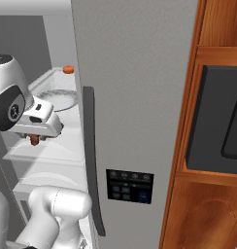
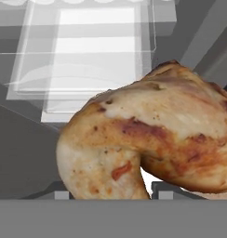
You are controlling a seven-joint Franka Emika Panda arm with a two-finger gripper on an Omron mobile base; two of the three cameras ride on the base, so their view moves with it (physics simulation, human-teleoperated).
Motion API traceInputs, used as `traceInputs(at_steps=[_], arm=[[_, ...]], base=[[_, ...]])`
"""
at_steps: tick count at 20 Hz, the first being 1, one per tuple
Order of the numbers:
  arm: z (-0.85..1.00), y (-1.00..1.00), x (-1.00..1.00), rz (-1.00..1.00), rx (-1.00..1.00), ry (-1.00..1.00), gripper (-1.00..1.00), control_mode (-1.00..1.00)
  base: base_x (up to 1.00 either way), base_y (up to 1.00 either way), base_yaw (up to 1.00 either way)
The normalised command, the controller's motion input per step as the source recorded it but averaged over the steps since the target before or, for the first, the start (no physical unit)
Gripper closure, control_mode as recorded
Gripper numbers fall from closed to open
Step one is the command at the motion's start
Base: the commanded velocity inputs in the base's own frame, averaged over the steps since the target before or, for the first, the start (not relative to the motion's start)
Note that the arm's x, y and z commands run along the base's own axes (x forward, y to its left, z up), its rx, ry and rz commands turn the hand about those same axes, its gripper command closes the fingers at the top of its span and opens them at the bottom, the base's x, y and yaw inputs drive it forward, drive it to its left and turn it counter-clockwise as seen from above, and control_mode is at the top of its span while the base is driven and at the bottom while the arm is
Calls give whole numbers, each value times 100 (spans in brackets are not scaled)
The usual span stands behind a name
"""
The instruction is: Retrieve the chicken drumstick from the fridge and place it on the saucepan with marinade on the stove.
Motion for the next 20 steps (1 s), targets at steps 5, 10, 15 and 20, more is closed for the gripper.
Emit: traceInputs(at_steps=[5,10,15,20], arm=[[0,-14,-4,-2,0,0,100,-100],[0,-1,-1,0,0,0,100,100],[0,0,0,0,0,0,100,100],[0,0,0,0,0,0,100,100]], base=[[0,0,0],[-6,-1,0],[-55,-23,-3],[-99,-43,-20]])
